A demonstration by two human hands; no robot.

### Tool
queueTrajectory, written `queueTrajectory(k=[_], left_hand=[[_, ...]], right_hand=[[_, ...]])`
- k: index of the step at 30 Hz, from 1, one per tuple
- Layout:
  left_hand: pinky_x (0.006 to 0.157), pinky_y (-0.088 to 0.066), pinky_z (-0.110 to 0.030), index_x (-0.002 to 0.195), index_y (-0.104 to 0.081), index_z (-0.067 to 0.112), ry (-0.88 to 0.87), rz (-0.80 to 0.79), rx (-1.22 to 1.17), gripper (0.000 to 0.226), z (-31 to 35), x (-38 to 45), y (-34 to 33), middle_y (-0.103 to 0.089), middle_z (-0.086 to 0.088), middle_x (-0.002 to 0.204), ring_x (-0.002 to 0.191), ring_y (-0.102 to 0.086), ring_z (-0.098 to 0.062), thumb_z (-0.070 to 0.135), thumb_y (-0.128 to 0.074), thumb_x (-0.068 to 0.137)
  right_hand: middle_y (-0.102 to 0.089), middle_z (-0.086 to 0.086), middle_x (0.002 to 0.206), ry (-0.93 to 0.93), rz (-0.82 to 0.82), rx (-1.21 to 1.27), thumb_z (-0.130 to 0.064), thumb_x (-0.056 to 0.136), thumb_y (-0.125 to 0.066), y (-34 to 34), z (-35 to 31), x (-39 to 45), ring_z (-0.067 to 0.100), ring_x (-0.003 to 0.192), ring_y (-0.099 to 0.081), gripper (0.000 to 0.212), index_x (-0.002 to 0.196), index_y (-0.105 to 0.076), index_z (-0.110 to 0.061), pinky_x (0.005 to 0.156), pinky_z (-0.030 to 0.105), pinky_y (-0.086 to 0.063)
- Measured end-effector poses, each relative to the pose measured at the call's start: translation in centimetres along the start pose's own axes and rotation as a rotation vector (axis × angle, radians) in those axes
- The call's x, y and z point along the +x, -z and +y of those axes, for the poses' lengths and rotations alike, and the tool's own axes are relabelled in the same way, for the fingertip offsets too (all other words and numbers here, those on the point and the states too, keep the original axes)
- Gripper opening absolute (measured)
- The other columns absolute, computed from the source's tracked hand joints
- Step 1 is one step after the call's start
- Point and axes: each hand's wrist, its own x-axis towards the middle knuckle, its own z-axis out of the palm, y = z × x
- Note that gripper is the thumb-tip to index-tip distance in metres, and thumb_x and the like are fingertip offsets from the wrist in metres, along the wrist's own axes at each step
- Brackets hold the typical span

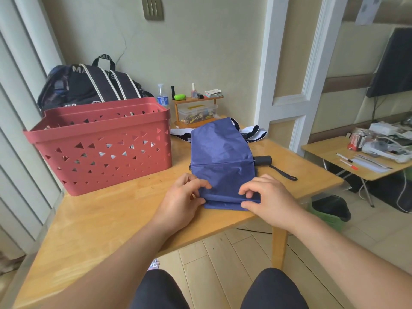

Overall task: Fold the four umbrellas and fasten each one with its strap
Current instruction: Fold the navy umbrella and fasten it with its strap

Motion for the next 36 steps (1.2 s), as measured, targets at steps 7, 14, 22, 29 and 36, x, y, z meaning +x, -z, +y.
queueTrajectory(k=[7,14,22,29,36], left_hand=[[0.082,-0.05,-0.018,0.107,-0.067,0.042,-0.007,-0.014,-0.027,0.055,-0.1,-0.2,0.2,-0.057,0.008,0.101,0.084,-0.064,-0.013,-0.004,-0.072,0.078],[0.083,-0.043,-0.009,0.107,-0.072,0.035,-0.025,-0.026,0.02,0.04,-0.1,-0.3,0.1,-0.051,0.016,0.104,0.088,-0.06,-0.008,0.011,-0.086,0.079],[0.077,-0.05,-0.013,0.107,-0.076,0.032,-0.067,-0.062,0.042,0.035,0.0,-0.6,-0.1,-0.057,0.022,0.099,0.081,-0.061,-0.001,0.007,-0.079,0.082],[0.09,-0.053,-0.034,0.098,-0.078,0.039,-0.12,-0.103,0.222,0.02,-0.4,-0.3,-0.3,-0.071,0.023,0.096,0.09,-0.062,-0.007,0.03,-0.066,0.084],[0.085,-0.033,-0.036,0.102,-0.071,0.042,-0.087,-0.232,0.474,0.035,1.5,0.2,0.5,-0.067,0.021,0.086,0.095,-0.05,-0.011,0.06,-0.045,0.09]], right_hand=[[-0.059,-0.022,0.095,0.022,-0.09,-0.118,-0.045,0.087,-0.078,0.1,-0.2,0.1,0.005,0.106,-0.045,0.02,0.106,-0.071,-0.04,0.096,0.036,-0.038],[-0.06,-0.02,0.083,0.167,0.056,-0.223,-0.018,0.084,-0.081,-0.9,-0.1,-0.8,0.012,0.097,-0.053,0.016,0.084,-0.075,-0.033,0.085,0.039,-0.042],[-0.055,-0.023,0.082,0.17,0.032,-0.211,-0.022,0.079,-0.067,-0.9,0.1,-1.6,0.006,0.097,-0.048,0.017,0.085,-0.075,-0.036,0.087,0.037,-0.04],[-0.054,-0.012,0.122,-0.046,0.041,-0.081,-0.036,0.098,-0.056,-0.5,-0.8,4.1,0.016,0.118,-0.046,0.033,0.128,-0.069,-0.029,0.099,0.037,-0.044],[-0.037,-0.012,0.139,-0.244,-0.308,-0.319,-0.066,0.1,-0.036,-2.6,2.5,6.8,0.021,0.134,-0.031,0.049,0.147,-0.039,-0.05,0.11,0.048,-0.034]])
